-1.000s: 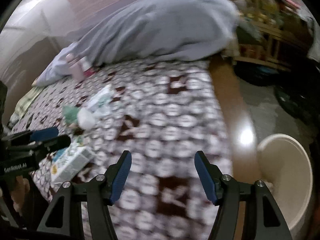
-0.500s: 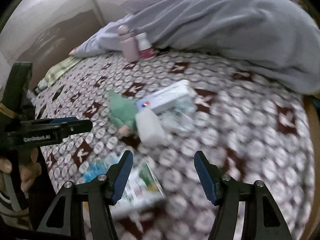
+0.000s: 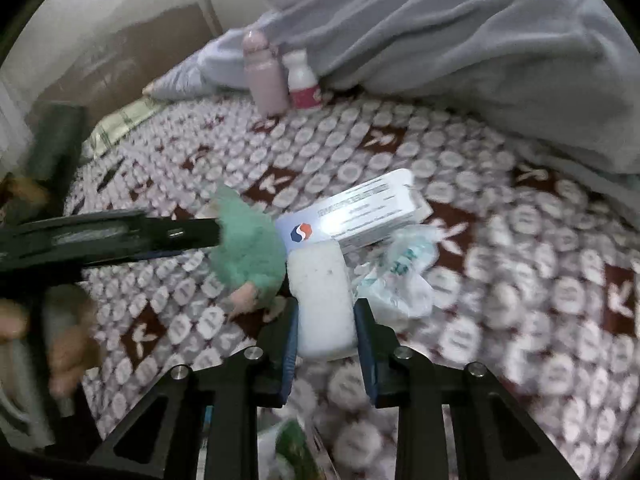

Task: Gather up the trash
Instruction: 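Grasp the green plush toy with the left tool while the right tool grasps the white sponge, then carry the green plush toy and white sponge over the cream bucket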

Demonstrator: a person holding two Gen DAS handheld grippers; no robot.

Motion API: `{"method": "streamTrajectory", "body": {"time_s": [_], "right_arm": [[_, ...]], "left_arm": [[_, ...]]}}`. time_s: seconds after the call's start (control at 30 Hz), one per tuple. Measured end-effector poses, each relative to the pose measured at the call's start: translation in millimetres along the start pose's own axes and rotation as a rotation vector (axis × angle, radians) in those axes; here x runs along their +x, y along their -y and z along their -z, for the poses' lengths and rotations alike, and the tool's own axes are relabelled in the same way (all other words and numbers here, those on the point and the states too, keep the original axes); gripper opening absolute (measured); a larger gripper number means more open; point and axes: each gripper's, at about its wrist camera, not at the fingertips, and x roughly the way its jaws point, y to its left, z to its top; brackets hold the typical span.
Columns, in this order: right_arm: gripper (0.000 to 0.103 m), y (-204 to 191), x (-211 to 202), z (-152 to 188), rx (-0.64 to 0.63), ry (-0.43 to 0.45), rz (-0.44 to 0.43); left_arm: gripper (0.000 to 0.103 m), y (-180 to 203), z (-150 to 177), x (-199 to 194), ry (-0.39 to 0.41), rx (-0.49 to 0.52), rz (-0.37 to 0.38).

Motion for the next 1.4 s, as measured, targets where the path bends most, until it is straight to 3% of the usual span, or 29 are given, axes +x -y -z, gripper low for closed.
{"method": "streamTrajectory", "body": {"time_s": [0.17, 0.27, 0.3, 0.37, 0.4, 0.5, 0.63, 0.9, 1.4], "right_arm": [[0.026, 17, -29, 18, 0.052, 0.022, -0.003], [0.026, 25, -38, 26, 0.085, 0.027, 0.004], [0.026, 27, -41, 29, 0.096, 0.029, 0.006], [0.026, 30, -46, 33, 0.108, 0.032, 0.014], [0.026, 31, -50, 36, 0.112, 0.037, 0.016], [0.026, 34, -63, 41, 0.125, 0.055, 0.010], [0.026, 41, -79, 45, 0.158, 0.090, -0.017], [0.026, 49, -114, 64, 0.190, 0.134, 0.026], [0.026, 95, -183, 117, 0.281, 0.178, 0.182]], "left_arm": [[0.076, 10, -3, 13, 0.031, -0.009, 0.025], [0.079, 16, -1, 37, -0.072, -0.011, 0.074], [0.073, 18, 1, 42, -0.102, -0.007, 0.062], [0.046, 23, 3, 37, -0.070, 0.025, -0.001], [0.042, 24, 3, 34, -0.064, 0.024, 0.001], [0.041, 24, 5, 22, -0.067, 0.026, 0.020], [0.040, 34, 15, -5, -0.049, 0.105, 0.022], [0.040, 78, 45, -43, -0.055, 0.249, 0.065], [0.040, 196, 131, -41, -0.115, 0.533, 0.108]]}}
